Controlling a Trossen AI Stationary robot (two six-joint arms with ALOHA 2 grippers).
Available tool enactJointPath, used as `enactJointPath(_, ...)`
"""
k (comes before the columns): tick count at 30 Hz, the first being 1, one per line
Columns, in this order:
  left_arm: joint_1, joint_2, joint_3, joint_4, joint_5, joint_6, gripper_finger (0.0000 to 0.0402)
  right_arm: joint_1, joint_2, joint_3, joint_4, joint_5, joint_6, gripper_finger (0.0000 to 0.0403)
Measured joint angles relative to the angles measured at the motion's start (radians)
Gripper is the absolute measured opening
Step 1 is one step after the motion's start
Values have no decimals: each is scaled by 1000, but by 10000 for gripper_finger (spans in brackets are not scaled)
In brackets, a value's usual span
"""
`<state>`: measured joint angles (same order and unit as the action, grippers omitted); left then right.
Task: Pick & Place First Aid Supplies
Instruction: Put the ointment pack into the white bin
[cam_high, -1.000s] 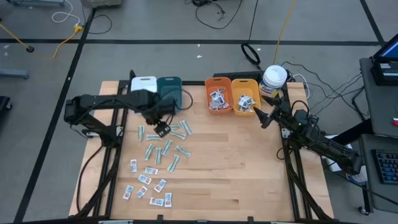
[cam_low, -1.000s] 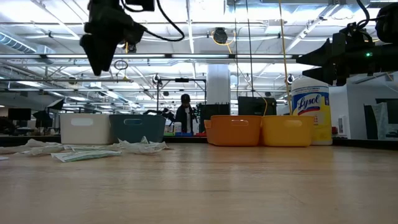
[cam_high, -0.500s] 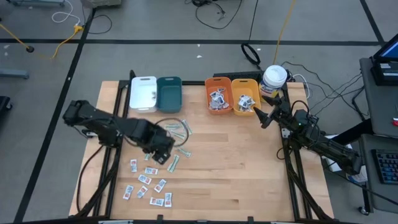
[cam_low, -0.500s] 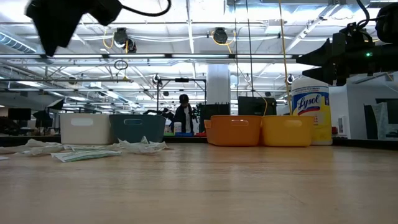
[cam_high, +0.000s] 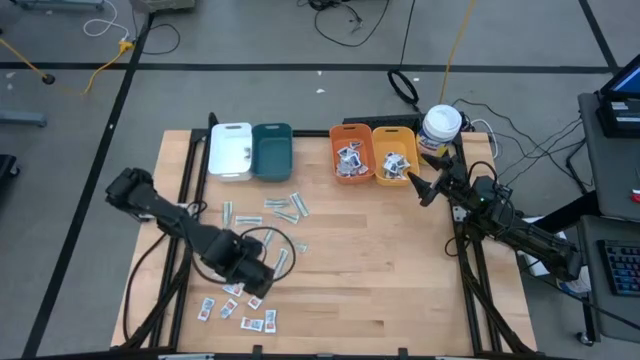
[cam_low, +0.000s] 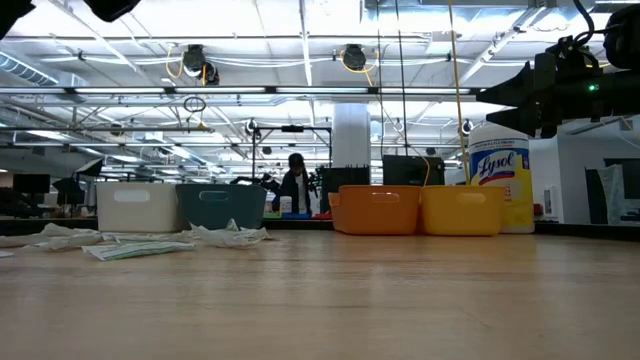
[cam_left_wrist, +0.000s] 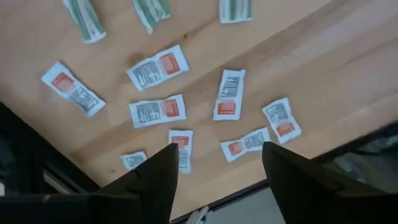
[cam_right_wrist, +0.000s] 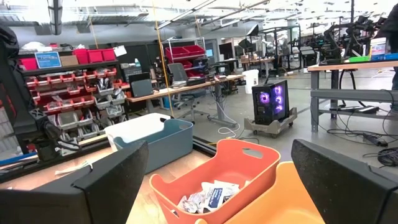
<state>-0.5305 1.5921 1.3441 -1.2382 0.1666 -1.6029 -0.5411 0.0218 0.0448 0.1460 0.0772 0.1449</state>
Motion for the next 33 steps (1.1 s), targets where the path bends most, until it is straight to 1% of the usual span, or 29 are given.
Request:
enactJointPath(3, -21, 35, 0, 27, 1, -27, 240, 0, 0, 0, 0, 0, 0, 392)
enactJointPath(9, -36, 149, 0, 104, 35, -50, 241, 0, 0, 0, 0, 0, 0, 392)
enactJointPath(15, -41, 250, 0, 200, 21, -52, 242, 0, 0, 0, 0, 0, 0, 392)
enactJointPath(19, -41, 308, 0, 211, 6, -52, 241, 0, 0, 0, 0, 0, 0, 392)
enactJointPath(26, -41, 386, 0, 211, -56, -38, 241, 0, 0, 0, 0, 0, 0, 392)
enactJointPath(33, -40, 415, 3, 238, -52, 7, 241, 0, 0, 0, 0, 0, 0, 392)
